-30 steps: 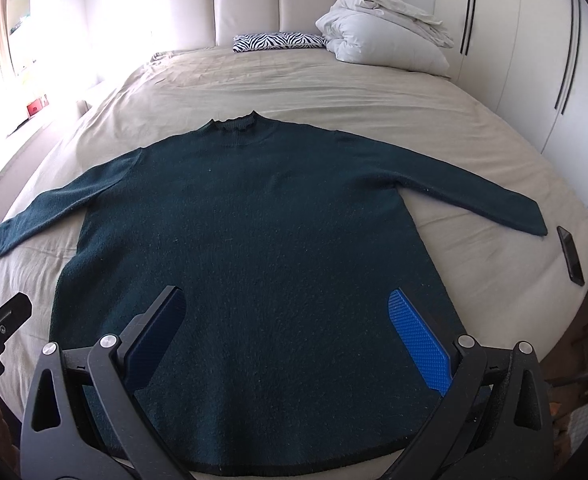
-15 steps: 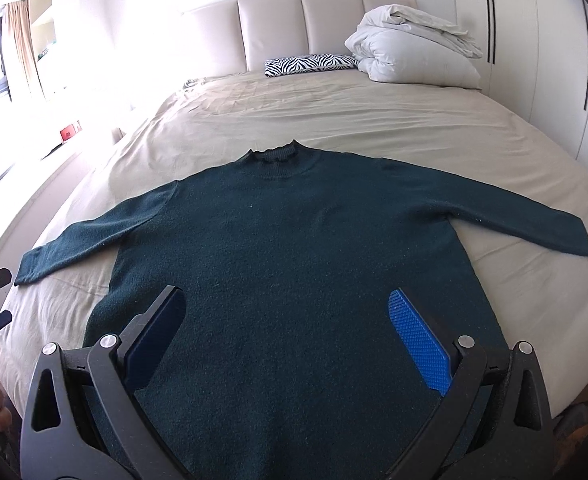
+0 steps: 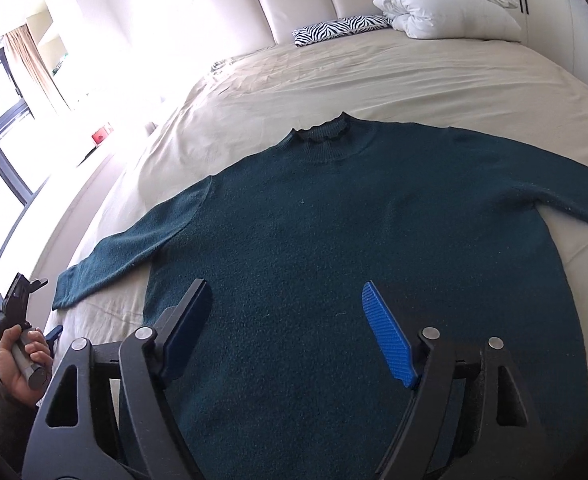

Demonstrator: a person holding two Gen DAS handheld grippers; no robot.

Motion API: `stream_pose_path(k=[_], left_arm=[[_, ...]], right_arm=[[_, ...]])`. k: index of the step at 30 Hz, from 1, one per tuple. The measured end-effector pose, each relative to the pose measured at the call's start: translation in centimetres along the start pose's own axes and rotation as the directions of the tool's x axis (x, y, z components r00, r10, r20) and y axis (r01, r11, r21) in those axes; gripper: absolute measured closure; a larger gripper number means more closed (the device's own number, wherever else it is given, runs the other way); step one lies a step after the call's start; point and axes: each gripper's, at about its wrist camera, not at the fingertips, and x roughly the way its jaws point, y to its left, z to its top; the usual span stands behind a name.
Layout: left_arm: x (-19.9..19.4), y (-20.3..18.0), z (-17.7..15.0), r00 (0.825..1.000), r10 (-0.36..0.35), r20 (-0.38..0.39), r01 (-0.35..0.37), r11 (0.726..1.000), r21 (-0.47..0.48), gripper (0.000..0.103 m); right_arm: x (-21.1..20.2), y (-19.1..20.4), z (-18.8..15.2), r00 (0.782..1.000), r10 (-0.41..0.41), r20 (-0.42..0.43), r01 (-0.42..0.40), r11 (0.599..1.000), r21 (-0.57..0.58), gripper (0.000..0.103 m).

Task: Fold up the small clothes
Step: 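Grasp the sleeve cuff with the left tool and fold it across the body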

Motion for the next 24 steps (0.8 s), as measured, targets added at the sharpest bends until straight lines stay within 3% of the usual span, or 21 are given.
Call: stream_pose_path(k=[5,7,9,10,12,13,15,17,20,22,24], left_arm=[[1.7,-0.6,1.0,0.999,-0.029,0.025,0.03,0.997,-0.066,0.004],[2.4,-0.7,1.3,0.999,-0.023,0.025,0.025,0.997,-0.077,0.021],[3.1,-0.4,1.7,0.999,-0.043,-0.002,0.042,0.994,-0.104,0.053],[3.4,-0.2,1.8,0.999,-0.044,-0.016,0.042,0.993,-0.114,0.061],[3.4,0.2,1.7,0.999,-0.036,-0.024,0.033,0.993,-0.11,0.091],[3.2,0.1,1.6,0.999,-0.031,-0.025,0.028,0.994,-0.105,0.096],[2.6,-0.8,1.1,0.999,-0.028,-0.016,0.027,0.998,-0.065,0.096],[2.6,-3.6,0.4,0.999,-0.029,-0.021,0.03,0.999,0.041,0.095],[2.2,-8.5,-2.5,0.998,-0.04,-0.047,0.049,0.974,0.219,0.095],[2.4,-12.5,-5.4,0.997,-0.039,-0.073,0.063,0.932,0.357,0.095],[2.5,-16.4,-9.3,0.996,-0.024,-0.083,0.063,0.858,0.51,0.095]], right_arm=[[1.6,-0.4,0.1,0.999,0.035,0.007,-0.036,0.999,0.036,0.032],[2.0,-0.5,0.3,0.999,0.042,0.009,-0.042,0.998,0.04,0.032],[2.2,-0.9,0.3,0.999,0.042,0.005,-0.042,0.998,0.042,0.032],[2.3,-1.2,0.3,0.999,0.041,0.006,-0.042,0.998,0.046,0.032],[2.4,-1.9,0.2,0.999,0.037,0.008,-0.038,0.998,0.059,0.032],[2.5,-2.3,0.2,0.999,0.035,0.009,-0.036,0.997,0.067,0.032],[2.2,-3.4,-0.2,0.999,0.034,0.013,-0.035,0.996,0.086,0.032],[2.1,-4.3,-0.2,0.999,0.03,0.019,-0.032,0.995,0.099,0.032],[1.8,-5.8,-0.4,0.999,0.025,0.026,-0.028,0.992,0.12,0.032],[1.4,-6.8,-0.5,0.999,0.025,0.035,-0.029,0.99,0.136,0.032],[0.6,-8.1,-0.8,0.999,0.024,0.044,-0.031,0.987,0.157,0.032]])
